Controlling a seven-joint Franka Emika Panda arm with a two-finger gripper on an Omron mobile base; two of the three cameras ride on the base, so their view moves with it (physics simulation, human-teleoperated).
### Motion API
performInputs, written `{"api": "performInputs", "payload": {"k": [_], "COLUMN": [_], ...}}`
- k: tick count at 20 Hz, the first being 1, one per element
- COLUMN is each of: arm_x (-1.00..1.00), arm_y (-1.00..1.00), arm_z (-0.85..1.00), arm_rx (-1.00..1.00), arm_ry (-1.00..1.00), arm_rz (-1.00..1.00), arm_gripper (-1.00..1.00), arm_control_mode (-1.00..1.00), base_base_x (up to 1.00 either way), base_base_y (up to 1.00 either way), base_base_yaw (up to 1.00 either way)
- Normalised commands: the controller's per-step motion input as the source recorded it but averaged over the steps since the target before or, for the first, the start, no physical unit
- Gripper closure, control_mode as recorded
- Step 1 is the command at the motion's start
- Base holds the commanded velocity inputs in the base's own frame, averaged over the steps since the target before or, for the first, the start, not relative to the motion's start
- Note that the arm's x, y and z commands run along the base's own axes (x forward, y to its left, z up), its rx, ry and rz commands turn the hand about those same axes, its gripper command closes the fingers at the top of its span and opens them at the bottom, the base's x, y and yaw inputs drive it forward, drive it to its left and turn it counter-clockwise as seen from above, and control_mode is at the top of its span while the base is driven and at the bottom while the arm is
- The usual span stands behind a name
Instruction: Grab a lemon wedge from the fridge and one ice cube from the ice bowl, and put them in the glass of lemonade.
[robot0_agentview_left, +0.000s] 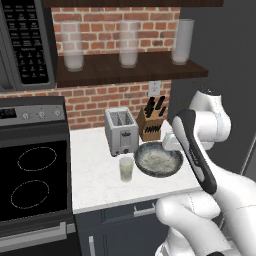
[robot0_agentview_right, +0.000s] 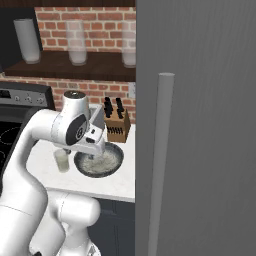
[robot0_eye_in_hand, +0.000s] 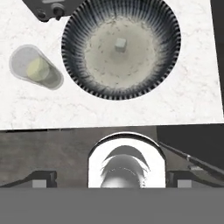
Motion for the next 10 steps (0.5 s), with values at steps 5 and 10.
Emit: {"api": "performInputs", "payload": {"k": [5, 10], "arm_x": [-0.63, -0.24], "arm_y": [0.0, 0.0], "arm_z": [0.16, 0.55], "arm_rx": [0.02, -0.04], "arm_ry": [-0.15, -0.05], "arm_rz": [-0.05, 0.0], "arm_gripper": [-1.0, -1.0], "arm_control_mode": [-1.0, -1.0], "base_base_x": [0.0, 0.0], "base_base_y": [0.0, 0.0], "base_base_yaw": [0.0, 0.0]}}
